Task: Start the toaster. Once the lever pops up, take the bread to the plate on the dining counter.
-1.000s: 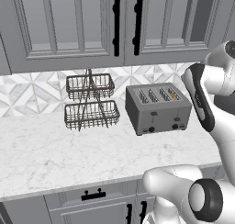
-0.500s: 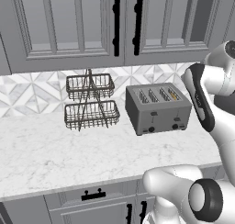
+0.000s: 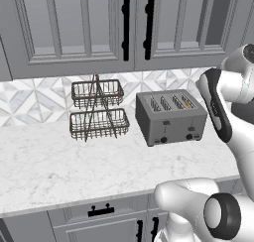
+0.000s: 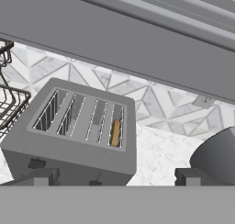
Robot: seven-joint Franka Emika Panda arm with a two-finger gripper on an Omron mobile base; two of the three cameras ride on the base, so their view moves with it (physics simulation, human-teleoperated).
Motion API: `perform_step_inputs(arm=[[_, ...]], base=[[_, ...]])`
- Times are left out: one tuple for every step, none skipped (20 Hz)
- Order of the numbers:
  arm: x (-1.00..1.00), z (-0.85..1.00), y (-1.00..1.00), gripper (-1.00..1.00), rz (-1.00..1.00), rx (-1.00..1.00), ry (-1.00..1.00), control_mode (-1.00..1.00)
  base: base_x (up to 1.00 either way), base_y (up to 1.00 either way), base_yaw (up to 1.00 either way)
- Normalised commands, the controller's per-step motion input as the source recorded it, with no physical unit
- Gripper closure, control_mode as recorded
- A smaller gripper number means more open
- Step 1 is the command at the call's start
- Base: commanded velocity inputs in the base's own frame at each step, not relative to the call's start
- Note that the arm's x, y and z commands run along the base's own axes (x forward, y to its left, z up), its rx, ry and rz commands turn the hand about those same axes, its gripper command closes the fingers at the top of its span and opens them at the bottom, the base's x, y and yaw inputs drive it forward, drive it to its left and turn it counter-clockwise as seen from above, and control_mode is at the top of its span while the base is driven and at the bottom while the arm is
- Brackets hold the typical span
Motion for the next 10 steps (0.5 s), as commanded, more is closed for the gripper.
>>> perform_step_inputs(arm=[[0.00, 0.00, 0.00, -1.00, 0.00, 0.00, 0.00, -1.00], [0.00, 0.00, 0.00, -1.00, 0.00, 0.00, 0.00, -1.00], [0.00, 0.00, 0.00, -1.00, 0.00, 0.00, 0.00, -1.00], [0.00, 0.00, 0.00, -1.00, 0.00, 0.00, 0.00, -1.00], [0.00, 0.00, 0.00, -1.00, 0.00, 0.00, 0.00, -1.00], [0.00, 0.00, 0.00, -1.00, 0.00, 0.00, 0.00, -1.00], [0.00, 0.00, 0.00, -1.00, 0.00, 0.00, 0.00, -1.00], [0.00, 0.00, 0.00, -1.00, 0.00, 0.00, 0.00, -1.00], [0.00, 0.00, 0.00, -1.00, 0.00, 0.00, 0.00, -1.00], [0.00, 0.00, 0.00, -1.00, 0.00, 0.00, 0.00, -1.00]], base=[[0.00, 0.00, 0.00], [0.00, 0.00, 0.00], [0.00, 0.00, 0.00], [0.00, 0.00, 0.00], [0.00, 0.00, 0.00], [0.00, 0.00, 0.00], [0.00, 0.00, 0.00], [0.00, 0.00, 0.00], [0.00, 0.00, 0.00], [0.00, 0.00, 0.00]])
